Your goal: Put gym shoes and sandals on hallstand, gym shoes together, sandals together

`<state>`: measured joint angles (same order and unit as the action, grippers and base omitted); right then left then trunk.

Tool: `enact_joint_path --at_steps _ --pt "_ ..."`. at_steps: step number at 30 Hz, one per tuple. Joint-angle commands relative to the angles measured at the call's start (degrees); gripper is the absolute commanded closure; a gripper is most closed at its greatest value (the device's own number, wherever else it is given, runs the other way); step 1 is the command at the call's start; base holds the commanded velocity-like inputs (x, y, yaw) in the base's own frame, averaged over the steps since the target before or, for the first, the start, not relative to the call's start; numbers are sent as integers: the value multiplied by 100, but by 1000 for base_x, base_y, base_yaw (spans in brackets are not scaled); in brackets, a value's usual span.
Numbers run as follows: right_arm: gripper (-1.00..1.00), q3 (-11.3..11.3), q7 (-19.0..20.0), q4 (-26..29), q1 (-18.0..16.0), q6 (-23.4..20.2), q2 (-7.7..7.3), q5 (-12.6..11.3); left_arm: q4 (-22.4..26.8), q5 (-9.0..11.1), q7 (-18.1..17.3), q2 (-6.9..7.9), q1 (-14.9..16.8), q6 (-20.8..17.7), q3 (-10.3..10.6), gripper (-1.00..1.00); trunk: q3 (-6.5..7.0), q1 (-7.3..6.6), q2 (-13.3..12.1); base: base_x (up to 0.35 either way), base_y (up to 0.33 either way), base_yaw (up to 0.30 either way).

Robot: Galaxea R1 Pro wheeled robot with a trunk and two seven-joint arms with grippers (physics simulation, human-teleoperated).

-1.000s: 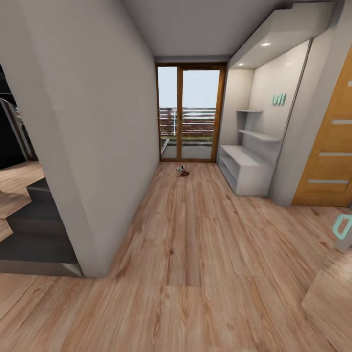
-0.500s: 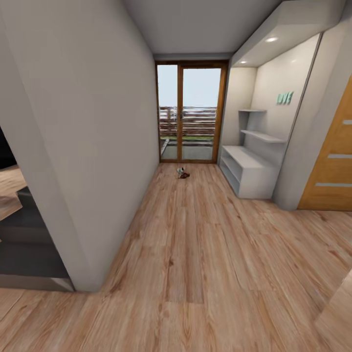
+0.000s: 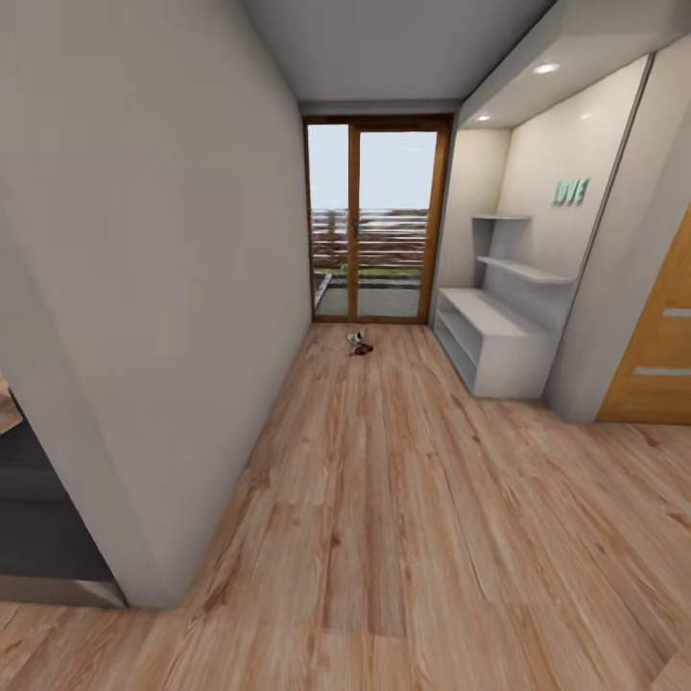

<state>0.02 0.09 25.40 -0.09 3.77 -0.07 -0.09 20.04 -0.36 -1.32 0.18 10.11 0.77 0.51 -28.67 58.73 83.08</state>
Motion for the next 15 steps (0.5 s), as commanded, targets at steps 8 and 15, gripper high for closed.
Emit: enact_joint_path --at_steps 8,15 --pt "-100 -13 0 0 0 2 3 -8 0 -1 0 0 0 -3 2 -100 0 0 0 332 -84 0" --pt "-100 -19 0 0 0 1 2 -28 0 2 0 0 0 -3 2 -100 0 0 0 320 -146 0"
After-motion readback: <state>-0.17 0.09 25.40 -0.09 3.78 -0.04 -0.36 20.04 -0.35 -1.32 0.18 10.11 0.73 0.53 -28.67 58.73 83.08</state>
